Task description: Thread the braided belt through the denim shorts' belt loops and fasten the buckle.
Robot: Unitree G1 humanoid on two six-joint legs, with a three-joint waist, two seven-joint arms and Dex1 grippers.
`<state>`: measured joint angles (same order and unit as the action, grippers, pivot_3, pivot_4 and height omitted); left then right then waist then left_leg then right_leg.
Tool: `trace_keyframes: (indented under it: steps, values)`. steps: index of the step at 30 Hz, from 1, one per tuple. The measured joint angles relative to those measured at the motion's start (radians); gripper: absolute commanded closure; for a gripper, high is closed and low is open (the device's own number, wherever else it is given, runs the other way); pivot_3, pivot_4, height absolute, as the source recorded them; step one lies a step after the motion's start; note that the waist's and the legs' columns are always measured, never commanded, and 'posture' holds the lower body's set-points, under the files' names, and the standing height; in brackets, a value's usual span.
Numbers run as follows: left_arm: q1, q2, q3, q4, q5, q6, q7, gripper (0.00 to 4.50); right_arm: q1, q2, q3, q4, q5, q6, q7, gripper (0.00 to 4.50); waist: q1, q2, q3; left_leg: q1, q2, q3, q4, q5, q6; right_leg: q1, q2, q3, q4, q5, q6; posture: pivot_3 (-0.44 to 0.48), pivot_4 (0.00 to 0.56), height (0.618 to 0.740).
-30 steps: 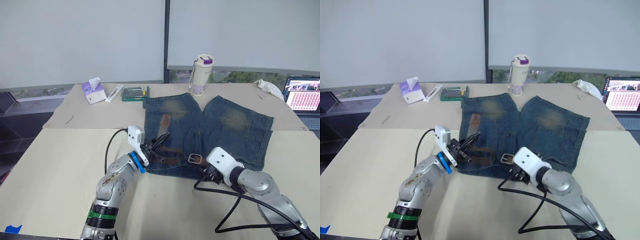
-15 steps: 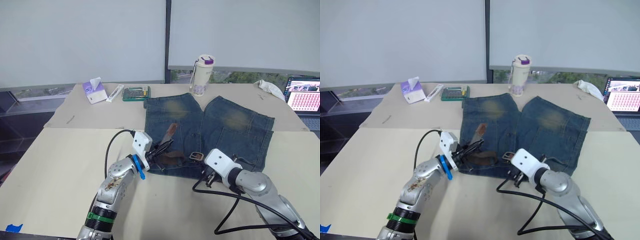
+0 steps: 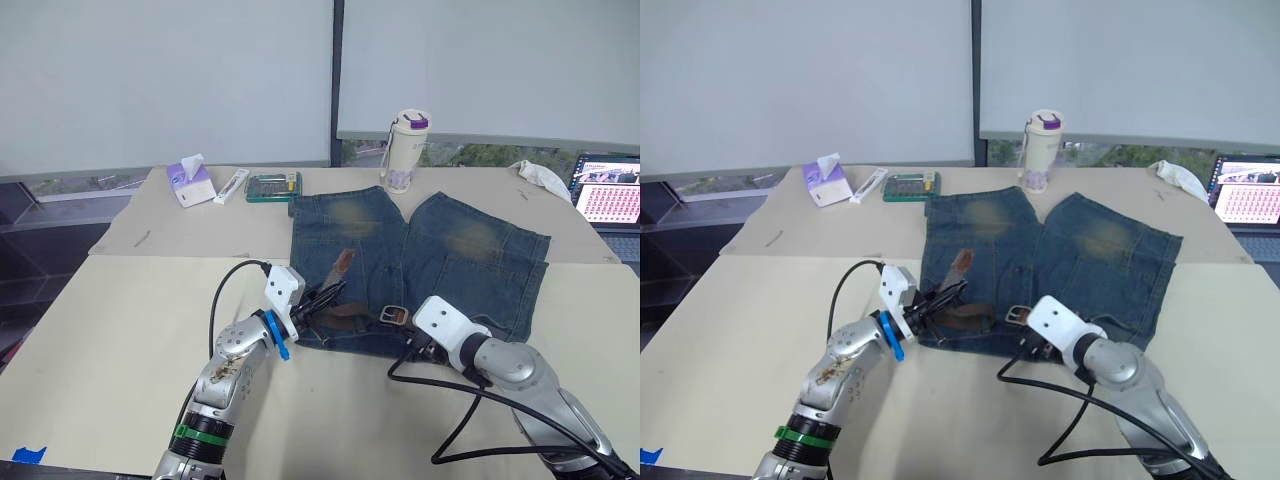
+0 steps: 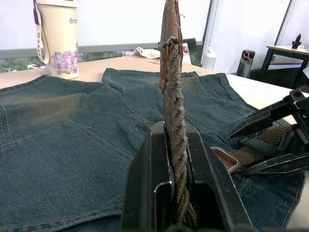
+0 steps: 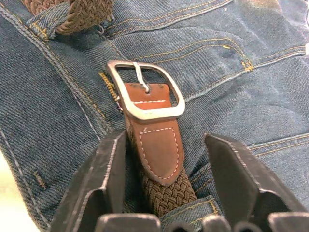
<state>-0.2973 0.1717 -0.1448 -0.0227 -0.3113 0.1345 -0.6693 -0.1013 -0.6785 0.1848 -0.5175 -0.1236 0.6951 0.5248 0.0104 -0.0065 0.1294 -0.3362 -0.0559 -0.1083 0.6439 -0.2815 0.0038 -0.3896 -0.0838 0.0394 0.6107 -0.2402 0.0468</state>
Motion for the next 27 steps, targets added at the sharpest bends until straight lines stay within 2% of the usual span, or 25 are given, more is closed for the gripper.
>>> trace_keyframes:
  steps: [2,3,6,10,18,21,27]
  values:
    - [0.0,0.001,0.0,0.0,0.0,0.0,0.0,4.5,0.0,0.006,0.0,0.0,0.0,0.012,-0.005,1.83,0.0,0.0,0.0,0.0,0.0,0.0,0.0,0.0,0.0,0.0,0.0,0.0,0.0,0.0,0.0,0.0,0.15,0.74]
    - [0.0,0.001,0.0,0.0,0.0,0.0,0.0,4.5,0.0,0.009,-0.001,0.0,0.0,0.016,-0.007,2.07,0.0,0.0,0.0,0.0,0.0,0.0,0.0,0.0,0.0,0.0,0.0,0.0,0.0,0.0,0.0,0.0,0.15,0.74]
    - [0.0,0.001,-0.001,0.0,0.001,0.0,0.0,4.5,0.001,0.02,-0.002,-0.003,0.0,0.044,-0.007,2.94,0.0,0.0,0.0,0.0,0.0,0.0,0.0,0.0,0.0,0.0,0.0,0.0,0.0,0.0,0.0,0.0,0.15,0.74]
    - [0.0,0.003,-0.003,0.0,0.007,0.0,-0.001,4.5,0.004,0.02,-0.002,-0.014,0.0,0.084,-0.006,4.37,0.002,0.0,0.0,0.0,0.0,0.0,0.0,0.0,0.0,0.0,-0.001,0.0,0.0,0.0,0.0,0.0,0.15,0.74]
    - [0.0,0.036,-0.044,0.019,0.081,-0.032,-0.013,4.5,0.006,0.053,-0.016,-0.024,-0.008,0.078,-0.041,4.45,0.0,-0.001,0.0,0.0,0.0,0.0,0.0,0.0,0.0,0.0,0.0,0.0,0.0,0.0,0.0,0.0,0.15,0.74]
    - [-0.001,0.048,-0.07,0.046,0.149,-0.07,-0.001,4.5,0.012,0.178,-0.096,-0.034,0.036,0.077,-0.085,4.45,-0.001,-0.001,0.0,0.0,0.0,0.0,0.0,0.0,0.0,-0.001,0.0,0.0,0.001,0.0,0.0,0.0,0.15,0.74]
    - [-0.028,0.061,-0.125,0.125,0.286,-0.153,0.04,4.5,0.015,0.297,-0.182,-0.067,0.119,0.077,-0.12,4.45,-0.002,0.0,-0.001,0.0,0.0,-0.001,-0.001,0.0,0.0,-0.001,0.001,0.0,0.001,0.0,0.0,0.0,0.15,0.74]
